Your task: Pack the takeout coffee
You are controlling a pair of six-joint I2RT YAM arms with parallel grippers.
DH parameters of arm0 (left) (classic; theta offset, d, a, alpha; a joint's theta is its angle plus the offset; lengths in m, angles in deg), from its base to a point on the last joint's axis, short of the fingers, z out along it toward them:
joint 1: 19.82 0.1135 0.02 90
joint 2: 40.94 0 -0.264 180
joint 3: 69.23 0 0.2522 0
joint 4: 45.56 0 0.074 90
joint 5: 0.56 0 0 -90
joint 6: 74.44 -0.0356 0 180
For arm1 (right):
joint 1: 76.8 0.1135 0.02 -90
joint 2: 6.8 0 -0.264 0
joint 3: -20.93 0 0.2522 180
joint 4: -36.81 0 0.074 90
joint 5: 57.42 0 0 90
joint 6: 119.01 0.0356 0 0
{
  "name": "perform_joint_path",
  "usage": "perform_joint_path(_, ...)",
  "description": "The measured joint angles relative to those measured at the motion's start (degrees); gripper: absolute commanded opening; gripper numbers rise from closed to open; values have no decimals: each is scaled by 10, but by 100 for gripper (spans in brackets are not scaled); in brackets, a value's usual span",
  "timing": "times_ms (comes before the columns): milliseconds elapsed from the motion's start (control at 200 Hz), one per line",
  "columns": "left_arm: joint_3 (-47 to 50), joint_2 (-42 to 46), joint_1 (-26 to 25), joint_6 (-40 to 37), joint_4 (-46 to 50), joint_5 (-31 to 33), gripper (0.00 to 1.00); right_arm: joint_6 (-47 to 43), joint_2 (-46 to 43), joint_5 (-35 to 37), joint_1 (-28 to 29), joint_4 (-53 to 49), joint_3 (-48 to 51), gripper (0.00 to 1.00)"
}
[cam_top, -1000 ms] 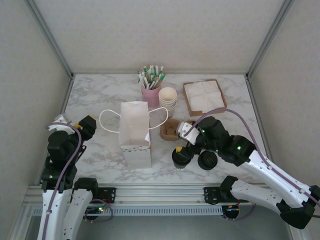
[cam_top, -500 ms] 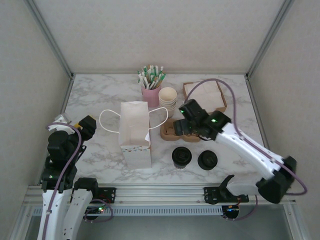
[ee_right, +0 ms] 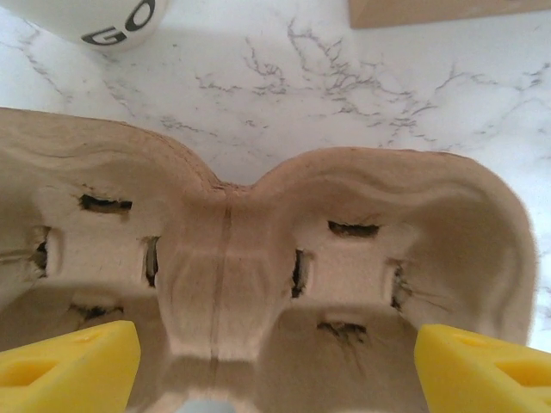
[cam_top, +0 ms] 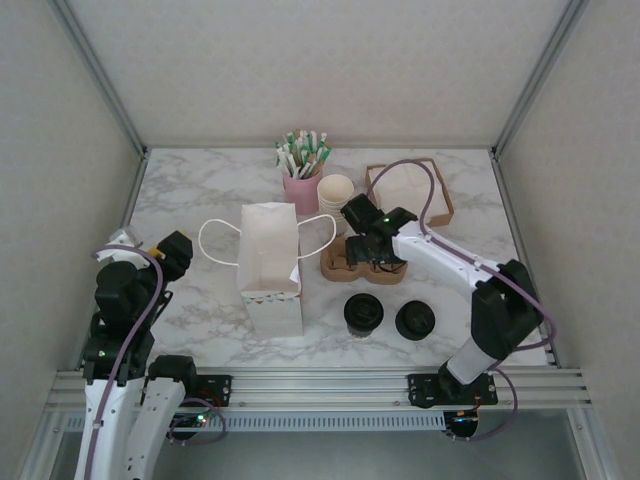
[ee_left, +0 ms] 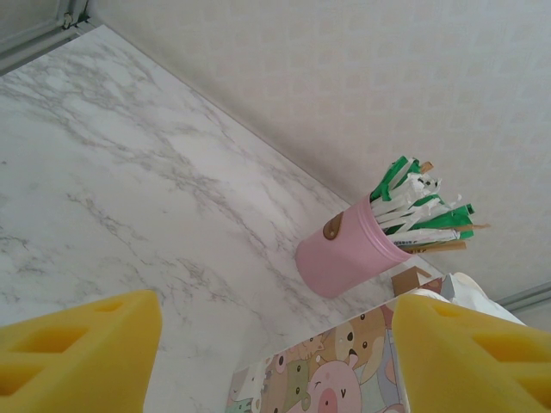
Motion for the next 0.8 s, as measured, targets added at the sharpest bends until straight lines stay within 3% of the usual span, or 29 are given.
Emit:
perform_joint_path(370,0,0,0,0,0,0,70,-3,63,-6,-5,36,0,80)
perform_joint_path(656,0,0,0,0,0,0,71,1,69,-16,-5,47,0,64)
perform_joint_path(801,0,0,0,0,0,0,70,2,64,-22,-6,50,3,61)
